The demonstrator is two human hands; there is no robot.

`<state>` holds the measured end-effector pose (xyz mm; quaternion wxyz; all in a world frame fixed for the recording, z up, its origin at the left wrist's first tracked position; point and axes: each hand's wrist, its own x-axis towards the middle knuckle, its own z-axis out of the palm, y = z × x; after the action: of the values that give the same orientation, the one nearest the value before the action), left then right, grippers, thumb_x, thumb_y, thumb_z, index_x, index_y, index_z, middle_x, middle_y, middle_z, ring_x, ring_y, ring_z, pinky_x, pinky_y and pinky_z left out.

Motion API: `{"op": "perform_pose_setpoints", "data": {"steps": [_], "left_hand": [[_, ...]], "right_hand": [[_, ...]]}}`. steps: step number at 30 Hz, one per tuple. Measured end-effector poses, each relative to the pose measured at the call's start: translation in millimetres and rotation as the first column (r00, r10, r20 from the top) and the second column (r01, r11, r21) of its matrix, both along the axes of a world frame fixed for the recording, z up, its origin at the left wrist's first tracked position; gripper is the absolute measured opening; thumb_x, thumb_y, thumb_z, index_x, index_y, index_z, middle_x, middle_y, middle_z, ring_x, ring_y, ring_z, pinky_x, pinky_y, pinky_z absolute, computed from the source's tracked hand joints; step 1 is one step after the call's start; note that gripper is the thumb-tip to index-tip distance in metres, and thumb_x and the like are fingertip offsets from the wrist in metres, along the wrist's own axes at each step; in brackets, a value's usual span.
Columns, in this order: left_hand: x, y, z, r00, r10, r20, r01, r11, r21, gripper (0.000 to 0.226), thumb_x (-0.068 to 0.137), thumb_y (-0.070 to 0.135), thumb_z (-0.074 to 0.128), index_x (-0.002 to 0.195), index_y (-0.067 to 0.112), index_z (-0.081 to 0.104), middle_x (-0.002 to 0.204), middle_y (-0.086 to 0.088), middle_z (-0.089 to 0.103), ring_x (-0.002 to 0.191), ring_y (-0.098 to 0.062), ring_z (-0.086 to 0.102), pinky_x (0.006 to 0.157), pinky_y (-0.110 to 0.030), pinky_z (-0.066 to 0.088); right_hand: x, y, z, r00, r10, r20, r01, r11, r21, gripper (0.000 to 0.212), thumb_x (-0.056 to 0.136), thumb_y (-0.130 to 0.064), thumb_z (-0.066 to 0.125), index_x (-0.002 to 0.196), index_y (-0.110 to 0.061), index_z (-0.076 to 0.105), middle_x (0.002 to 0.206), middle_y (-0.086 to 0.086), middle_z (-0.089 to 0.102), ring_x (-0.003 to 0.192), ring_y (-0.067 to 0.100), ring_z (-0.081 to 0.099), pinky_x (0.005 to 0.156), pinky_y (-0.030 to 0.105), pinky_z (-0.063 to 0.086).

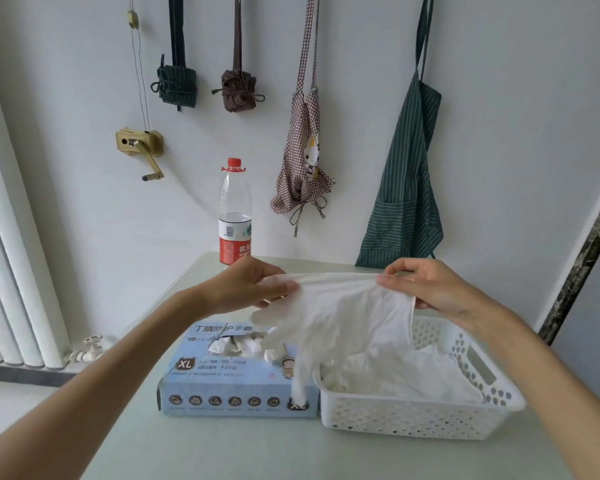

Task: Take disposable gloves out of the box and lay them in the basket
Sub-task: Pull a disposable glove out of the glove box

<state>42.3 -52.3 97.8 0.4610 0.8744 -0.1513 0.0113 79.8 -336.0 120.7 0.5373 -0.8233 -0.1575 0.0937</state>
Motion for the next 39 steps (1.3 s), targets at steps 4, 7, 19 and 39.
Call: {"op": "perform_pose_setpoints", "data": {"steps": [4,7,19,39], "left_hand": [[12,-24,11,1.000,-0.006,0.020,0.009,0.992,-0.123,0.029,0.095,0.022,0.054,0.095,-0.004,0.068,0.094,-0.016,0.071,0.089,-0.021,0.069,0.080,-0.027,0.057],[20,-41,22,0.999,-0.017,0.028,0.021,0.986,-0.164,0.026,0.096,0.021,0.054,0.098,0.001,0.070,0.095,-0.009,0.074,0.089,-0.018,0.070,0.076,-0.022,0.057],[40,-87,4,0.998,-0.013,-0.064,0.003,0.986,-0.167,0.026,0.099,0.017,0.042,0.095,0.018,0.068,0.100,0.000,0.064,0.092,-0.012,0.054,0.089,-0.030,0.047],[12,-73,8,0.762,0.495,0.418,-0.480,0.865,-0.149,0.010,0.088,0.028,0.062,0.091,0.035,0.068,0.084,0.022,0.064,0.073,0.002,0.056,0.060,-0.018,0.038]], "right_hand": [[-2,-27,11,0.990,0.090,0.109,-0.073,0.986,-0.150,0.026,0.065,-0.022,0.080,0.089,-0.019,0.070,0.079,0.001,0.074,0.070,0.006,0.065,0.063,0.012,0.049],[-1,-48,10,0.990,0.110,0.093,-0.080,0.957,-0.278,0.021,0.067,-0.014,0.082,0.084,-0.023,0.073,0.078,-0.005,0.075,0.068,0.002,0.067,0.068,0.017,0.053],[21,-80,-12,0.973,-0.230,0.000,0.214,0.905,0.368,0.017,0.090,-0.018,0.060,0.100,-0.007,0.068,0.092,0.010,0.070,0.090,0.026,0.062,0.087,0.039,0.045],[-32,-41,-19,0.701,-0.421,0.576,0.324,0.907,0.268,0.020,0.096,-0.025,0.055,0.087,-0.008,0.062,0.050,0.021,0.044,0.044,0.025,0.033,0.044,0.033,0.027]]}}
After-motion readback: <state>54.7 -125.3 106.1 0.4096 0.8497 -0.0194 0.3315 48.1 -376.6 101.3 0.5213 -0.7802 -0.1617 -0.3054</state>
